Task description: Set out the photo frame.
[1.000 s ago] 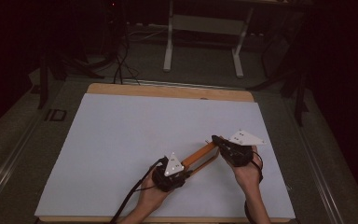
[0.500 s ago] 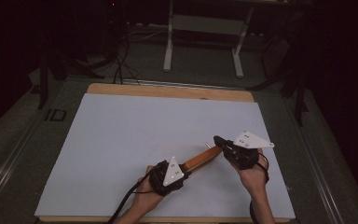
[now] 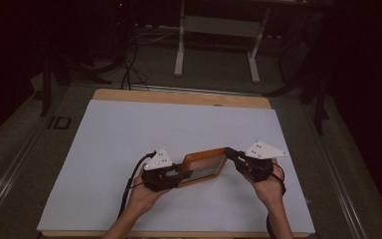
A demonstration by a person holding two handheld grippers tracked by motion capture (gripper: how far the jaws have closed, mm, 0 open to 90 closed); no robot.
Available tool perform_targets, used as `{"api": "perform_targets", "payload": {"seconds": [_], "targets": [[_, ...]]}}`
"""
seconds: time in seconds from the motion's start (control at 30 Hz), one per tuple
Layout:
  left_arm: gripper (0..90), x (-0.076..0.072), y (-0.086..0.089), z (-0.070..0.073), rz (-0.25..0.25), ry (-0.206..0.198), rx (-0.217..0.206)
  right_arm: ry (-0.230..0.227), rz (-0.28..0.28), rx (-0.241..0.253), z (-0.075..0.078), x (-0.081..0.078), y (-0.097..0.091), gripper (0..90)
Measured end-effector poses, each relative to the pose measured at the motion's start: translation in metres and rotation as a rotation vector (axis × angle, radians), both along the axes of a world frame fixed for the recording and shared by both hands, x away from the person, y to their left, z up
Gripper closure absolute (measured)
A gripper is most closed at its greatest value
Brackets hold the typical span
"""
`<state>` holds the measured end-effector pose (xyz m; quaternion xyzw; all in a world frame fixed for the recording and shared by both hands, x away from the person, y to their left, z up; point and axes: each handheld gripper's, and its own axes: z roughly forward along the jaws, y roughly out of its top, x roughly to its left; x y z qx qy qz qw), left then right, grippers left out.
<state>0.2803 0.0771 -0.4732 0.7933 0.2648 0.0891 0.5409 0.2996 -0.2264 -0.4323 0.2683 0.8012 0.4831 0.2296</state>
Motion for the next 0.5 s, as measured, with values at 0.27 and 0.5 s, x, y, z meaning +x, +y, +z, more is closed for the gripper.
{"api": "perform_targets", "payload": {"seconds": [0.27, 0.5], "targets": [[69.2, 0.005, 0.008, 0.009, -0.009, 0.014, -0.027, 0.026, 0.059, 0.008, 0.0, 0.0, 0.003, 80.6], [69.2, 0.006, 0.009, 0.014, -0.015, 0.015, -0.031, 0.04, 0.08, 0.002, -0.001, 0.002, 0.005, 73.6]]}}
